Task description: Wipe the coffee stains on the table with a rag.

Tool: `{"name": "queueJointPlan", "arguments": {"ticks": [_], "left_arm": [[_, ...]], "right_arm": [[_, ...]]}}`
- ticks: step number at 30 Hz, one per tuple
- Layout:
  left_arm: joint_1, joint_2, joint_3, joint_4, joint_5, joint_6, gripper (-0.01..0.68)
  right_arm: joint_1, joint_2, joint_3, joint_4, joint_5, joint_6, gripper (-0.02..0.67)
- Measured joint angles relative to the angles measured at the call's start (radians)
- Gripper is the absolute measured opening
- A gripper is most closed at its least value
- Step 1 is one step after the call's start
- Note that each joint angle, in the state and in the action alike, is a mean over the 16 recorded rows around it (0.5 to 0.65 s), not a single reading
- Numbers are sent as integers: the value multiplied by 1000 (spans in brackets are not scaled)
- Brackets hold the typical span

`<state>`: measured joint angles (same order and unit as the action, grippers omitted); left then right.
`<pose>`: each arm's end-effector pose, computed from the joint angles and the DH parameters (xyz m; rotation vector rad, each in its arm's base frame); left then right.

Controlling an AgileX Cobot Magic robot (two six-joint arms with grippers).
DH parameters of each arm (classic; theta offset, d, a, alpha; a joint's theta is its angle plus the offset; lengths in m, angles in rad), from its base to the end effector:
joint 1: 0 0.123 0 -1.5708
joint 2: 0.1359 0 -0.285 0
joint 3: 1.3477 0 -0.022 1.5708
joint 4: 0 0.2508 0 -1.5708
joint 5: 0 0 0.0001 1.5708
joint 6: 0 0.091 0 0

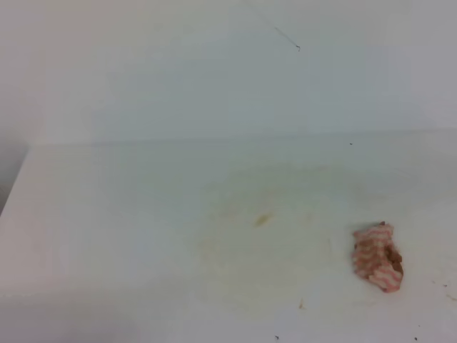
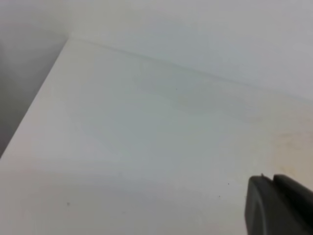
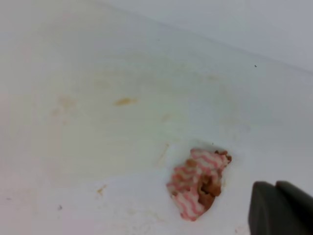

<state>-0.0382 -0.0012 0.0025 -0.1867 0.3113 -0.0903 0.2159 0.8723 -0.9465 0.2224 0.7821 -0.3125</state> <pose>0.0540 -0.0073 0.1848 -0.1657 1.7912 -0.2704 0.1588 0.0493 0.3746 -0.4869 2.1228 0.2056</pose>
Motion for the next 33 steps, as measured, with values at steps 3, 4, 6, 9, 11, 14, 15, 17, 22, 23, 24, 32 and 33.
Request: {"name": "queueJointPlan", "arguments": {"ticks": [3, 4, 6, 9, 11, 14, 15, 17, 22, 23, 24, 32, 33], "left_arm": [[0, 0, 0, 0, 1, 0, -1], [0, 0, 0, 0, 1, 0, -1], [0, 0, 0, 0, 1, 0, -1], [0, 0, 0, 0, 2, 0, -1], [0, 0, 0, 0, 3, 0, -1], [0, 0, -3, 0, 4, 0, -1], [0, 0, -3, 0, 4, 0, -1], [0, 0, -3, 0, 5, 0, -1], [0, 0, -3, 0, 5, 0, -1], [0, 0, -3, 0, 5, 0, -1], [0, 0, -3, 0, 5, 0, -1], [0, 0, -3, 0, 5, 0, -1], [0, 0, -3, 0, 5, 0, -1]], "right_arm": [[0, -4, 0, 1, 2, 3, 1], [0, -5, 0, 1, 3, 3, 1], [0, -5, 0, 2, 4, 3, 1], [0, -6, 0, 2, 4, 3, 0], [0, -11, 0, 2, 5, 3, 0], [0, -31, 3, -3, -4, -8, 0], [0, -41, 7, -8, -13, -17, 0], [0, -71, 21, -20, -43, -34, 0], [-7, -205, 112, -54, -189, -74, 0], [-11, -241, 141, -61, -227, -80, 0], [-17, -280, 174, -67, -267, -85, 0], [-93, -601, 510, -81, -548, -94, -1], [-104, -635, 553, -77, -570, -90, -1]]}}
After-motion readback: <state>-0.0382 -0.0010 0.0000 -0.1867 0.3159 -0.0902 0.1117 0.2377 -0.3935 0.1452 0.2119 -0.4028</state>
